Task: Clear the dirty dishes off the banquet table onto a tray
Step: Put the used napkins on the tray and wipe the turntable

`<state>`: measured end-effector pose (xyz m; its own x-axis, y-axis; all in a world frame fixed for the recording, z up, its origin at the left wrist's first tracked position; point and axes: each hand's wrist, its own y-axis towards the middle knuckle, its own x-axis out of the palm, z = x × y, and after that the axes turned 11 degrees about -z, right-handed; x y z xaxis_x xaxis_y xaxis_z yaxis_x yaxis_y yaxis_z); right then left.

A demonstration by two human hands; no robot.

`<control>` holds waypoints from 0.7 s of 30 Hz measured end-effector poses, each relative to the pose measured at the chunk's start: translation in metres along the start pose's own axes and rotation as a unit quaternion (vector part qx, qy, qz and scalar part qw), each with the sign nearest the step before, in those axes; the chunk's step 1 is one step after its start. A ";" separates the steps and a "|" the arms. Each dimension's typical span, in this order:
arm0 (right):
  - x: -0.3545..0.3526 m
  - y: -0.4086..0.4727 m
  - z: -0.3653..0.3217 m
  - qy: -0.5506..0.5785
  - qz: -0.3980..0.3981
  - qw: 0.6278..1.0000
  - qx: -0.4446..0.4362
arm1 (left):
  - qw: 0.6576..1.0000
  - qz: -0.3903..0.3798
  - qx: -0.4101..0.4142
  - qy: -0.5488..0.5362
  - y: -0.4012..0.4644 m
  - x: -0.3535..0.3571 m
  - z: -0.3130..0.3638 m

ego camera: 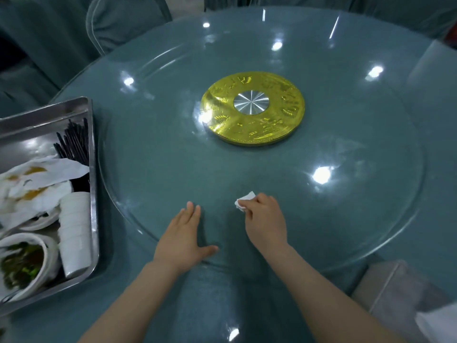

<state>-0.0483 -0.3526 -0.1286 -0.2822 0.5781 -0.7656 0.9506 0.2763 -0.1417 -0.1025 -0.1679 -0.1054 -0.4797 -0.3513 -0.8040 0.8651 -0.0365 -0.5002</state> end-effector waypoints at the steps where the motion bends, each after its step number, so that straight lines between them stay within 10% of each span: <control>1: -0.003 -0.007 0.003 0.001 0.006 1.000 0.005 | 1.000 -0.003 0.007 0.006 -0.002 0.003 0.005; 13: -0.022 -0.065 0.022 0.000 0.007 0.995 0.096 | 0.991 0.017 0.109 0.079 -0.022 0.019 0.045; 21: -0.033 -0.025 -0.095 0.097 0.031 0.994 0.041 | 0.989 0.101 0.079 0.068 -0.075 -0.024 -0.040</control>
<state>-0.0748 -0.3058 -0.0399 -0.2348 0.7314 -0.6403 0.9720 0.1760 -0.1554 -0.1620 -0.1197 -0.0612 -0.3006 -0.2371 -0.9238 0.9523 -0.1279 -0.2770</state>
